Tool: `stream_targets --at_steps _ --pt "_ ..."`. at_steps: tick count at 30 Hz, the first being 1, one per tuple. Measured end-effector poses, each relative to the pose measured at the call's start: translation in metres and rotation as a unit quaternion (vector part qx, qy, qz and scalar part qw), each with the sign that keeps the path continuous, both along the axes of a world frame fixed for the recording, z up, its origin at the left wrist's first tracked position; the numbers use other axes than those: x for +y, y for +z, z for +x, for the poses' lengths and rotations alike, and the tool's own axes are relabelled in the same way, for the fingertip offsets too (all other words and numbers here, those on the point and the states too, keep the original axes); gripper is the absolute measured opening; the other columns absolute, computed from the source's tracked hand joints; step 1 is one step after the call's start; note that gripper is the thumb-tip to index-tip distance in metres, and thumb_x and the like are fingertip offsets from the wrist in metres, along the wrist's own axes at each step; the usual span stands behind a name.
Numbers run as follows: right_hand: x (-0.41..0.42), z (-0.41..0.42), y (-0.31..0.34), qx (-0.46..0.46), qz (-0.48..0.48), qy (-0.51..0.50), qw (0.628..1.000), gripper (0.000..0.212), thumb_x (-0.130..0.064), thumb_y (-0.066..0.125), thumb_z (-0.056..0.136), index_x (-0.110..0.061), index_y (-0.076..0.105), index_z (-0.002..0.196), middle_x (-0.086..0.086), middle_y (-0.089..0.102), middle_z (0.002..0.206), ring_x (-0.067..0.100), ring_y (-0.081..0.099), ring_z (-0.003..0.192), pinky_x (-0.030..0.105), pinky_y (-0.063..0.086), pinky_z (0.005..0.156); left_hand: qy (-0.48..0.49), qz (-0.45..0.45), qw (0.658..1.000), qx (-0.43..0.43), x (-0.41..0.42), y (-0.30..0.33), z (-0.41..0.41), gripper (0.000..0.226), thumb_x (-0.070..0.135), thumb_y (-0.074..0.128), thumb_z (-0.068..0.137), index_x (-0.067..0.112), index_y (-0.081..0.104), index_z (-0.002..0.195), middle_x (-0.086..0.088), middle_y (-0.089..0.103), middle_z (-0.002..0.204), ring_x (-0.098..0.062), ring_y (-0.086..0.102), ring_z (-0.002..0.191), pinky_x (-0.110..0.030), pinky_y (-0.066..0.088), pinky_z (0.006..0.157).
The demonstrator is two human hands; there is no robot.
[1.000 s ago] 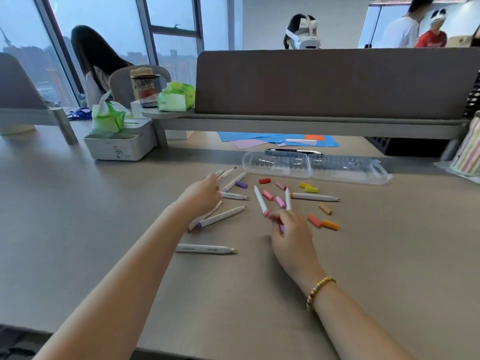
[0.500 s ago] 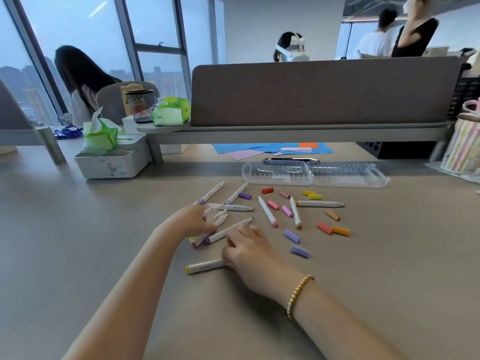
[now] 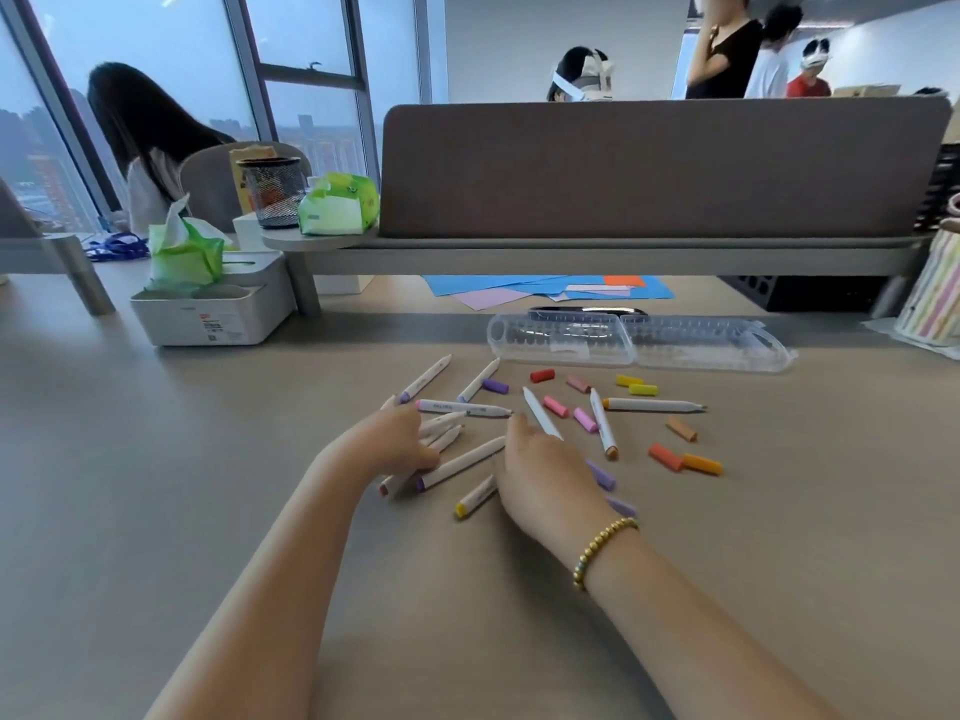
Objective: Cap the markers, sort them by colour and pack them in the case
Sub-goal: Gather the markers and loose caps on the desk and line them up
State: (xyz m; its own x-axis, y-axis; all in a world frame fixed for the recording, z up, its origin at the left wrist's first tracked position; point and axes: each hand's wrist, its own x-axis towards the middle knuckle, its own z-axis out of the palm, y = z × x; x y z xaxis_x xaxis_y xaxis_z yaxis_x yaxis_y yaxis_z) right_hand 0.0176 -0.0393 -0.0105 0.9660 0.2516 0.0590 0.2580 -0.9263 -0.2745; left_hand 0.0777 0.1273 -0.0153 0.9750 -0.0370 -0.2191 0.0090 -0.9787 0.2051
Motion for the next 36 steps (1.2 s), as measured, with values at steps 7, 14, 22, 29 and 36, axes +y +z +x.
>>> stream_targets --at_steps 7,14,22,29,36 --pt "0.043 0.014 -0.005 0.019 -0.004 -0.127 0.992 0.082 -0.065 0.034 0.090 -0.002 0.021 0.140 0.017 0.048 0.129 0.027 0.053 0.114 0.032 0.046 0.085 0.118 -0.225 0.963 -0.094 0.027 0.008 0.000 0.020 0.013 0.043 0.093 -0.002 0.051 0.103 -0.005 0.064 0.069 -0.027 0.058 0.060 -0.033 0.050 0.056" --pt "0.056 0.022 -0.001 0.083 0.003 -0.126 0.989 0.085 -0.037 0.062 0.085 0.004 0.013 0.143 0.021 0.039 0.137 0.029 0.045 0.122 0.033 0.042 0.096 0.188 -0.069 0.952 -0.233 0.048 -0.005 0.008 0.022 0.024 0.042 0.096 0.004 0.048 0.104 -0.017 0.059 0.100 -0.033 0.054 0.086 -0.034 0.041 0.069" --pt "0.049 0.019 -0.010 0.027 -0.008 -0.123 0.992 0.045 -0.023 0.035 0.100 0.001 0.027 0.137 0.019 0.043 0.132 0.029 0.047 0.116 0.034 0.045 0.093 0.161 0.001 0.981 -0.107 0.042 -0.015 0.014 0.032 0.038 0.046 0.091 0.010 0.046 0.076 -0.004 0.052 0.072 -0.024 0.052 0.069 -0.027 0.039 0.060" --pt "0.038 0.022 -0.012 0.039 -0.035 -0.109 0.993 0.038 -0.012 0.043 0.096 0.000 0.038 0.131 0.017 0.050 0.125 0.027 0.051 0.112 0.032 0.045 0.088 0.143 -0.016 0.989 -0.042 0.041 -0.005 0.003 0.021 0.020 0.054 0.081 0.008 0.048 0.065 -0.002 0.054 0.050 -0.018 0.049 0.047 -0.022 0.041 0.051" --pt "0.043 0.034 -0.013 -0.039 0.009 -0.040 0.998 0.043 -0.006 0.044 0.095 -0.008 0.032 0.135 0.010 0.061 0.098 0.024 0.062 0.085 0.031 0.046 0.065 0.238 -0.284 0.915 -0.156 0.040 0.000 0.023 0.013 0.012 0.046 0.086 0.004 0.051 0.095 -0.007 0.062 0.065 -0.017 0.047 0.043 -0.021 0.037 0.044"
